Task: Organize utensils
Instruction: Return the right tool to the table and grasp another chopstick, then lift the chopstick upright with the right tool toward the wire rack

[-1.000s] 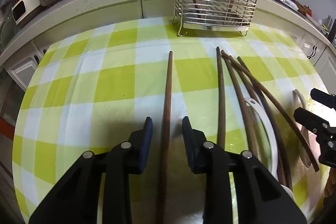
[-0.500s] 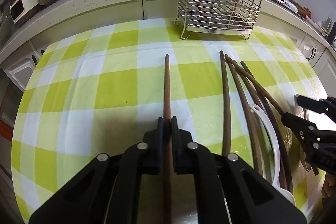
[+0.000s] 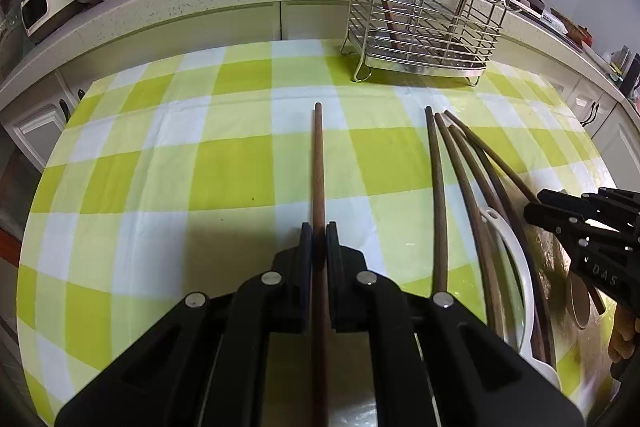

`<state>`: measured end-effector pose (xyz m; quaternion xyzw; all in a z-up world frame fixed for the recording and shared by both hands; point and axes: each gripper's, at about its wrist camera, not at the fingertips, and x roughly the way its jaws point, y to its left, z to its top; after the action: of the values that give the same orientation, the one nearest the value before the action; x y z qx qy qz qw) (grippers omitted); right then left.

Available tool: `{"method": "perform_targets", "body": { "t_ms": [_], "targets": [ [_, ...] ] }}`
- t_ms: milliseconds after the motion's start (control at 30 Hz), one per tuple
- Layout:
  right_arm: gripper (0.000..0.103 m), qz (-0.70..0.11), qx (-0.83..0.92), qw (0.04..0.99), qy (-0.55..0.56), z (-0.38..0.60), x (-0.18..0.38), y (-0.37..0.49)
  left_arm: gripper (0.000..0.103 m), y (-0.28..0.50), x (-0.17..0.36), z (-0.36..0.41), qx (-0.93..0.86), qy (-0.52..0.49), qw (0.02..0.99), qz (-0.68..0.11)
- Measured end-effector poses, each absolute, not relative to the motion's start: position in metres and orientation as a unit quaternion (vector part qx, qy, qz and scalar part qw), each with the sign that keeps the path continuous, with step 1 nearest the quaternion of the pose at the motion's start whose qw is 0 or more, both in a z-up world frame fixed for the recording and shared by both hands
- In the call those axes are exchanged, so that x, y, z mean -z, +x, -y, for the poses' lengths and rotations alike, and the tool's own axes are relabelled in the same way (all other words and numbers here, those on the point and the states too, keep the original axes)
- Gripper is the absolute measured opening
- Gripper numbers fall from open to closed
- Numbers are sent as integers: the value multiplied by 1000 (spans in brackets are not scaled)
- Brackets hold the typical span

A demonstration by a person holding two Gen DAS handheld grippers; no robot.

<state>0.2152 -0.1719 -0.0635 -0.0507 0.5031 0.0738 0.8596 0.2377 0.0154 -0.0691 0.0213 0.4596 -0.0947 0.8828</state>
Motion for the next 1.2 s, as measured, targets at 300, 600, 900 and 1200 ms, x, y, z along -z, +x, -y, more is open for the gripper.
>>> {"method": "perform_targets", "body": {
  "t_ms": [300, 600, 900, 1200],
  "targets": [
    [9, -500, -81, 861, -44, 175, 63, 222, 7, 240, 67, -19, 100, 10, 883, -458],
    [9, -475, -80, 876, -30, 182, 45, 214, 7, 237, 55, -21, 104, 0, 889, -446],
    [9, -445, -77, 892, -20, 193, 18, 196, 7, 224, 32, -24, 105, -10, 901, -421],
    [9, -411, -74, 909, -9, 207, -12, 179, 7, 208, 7, -23, 103, -12, 913, -394]
  ]
}}
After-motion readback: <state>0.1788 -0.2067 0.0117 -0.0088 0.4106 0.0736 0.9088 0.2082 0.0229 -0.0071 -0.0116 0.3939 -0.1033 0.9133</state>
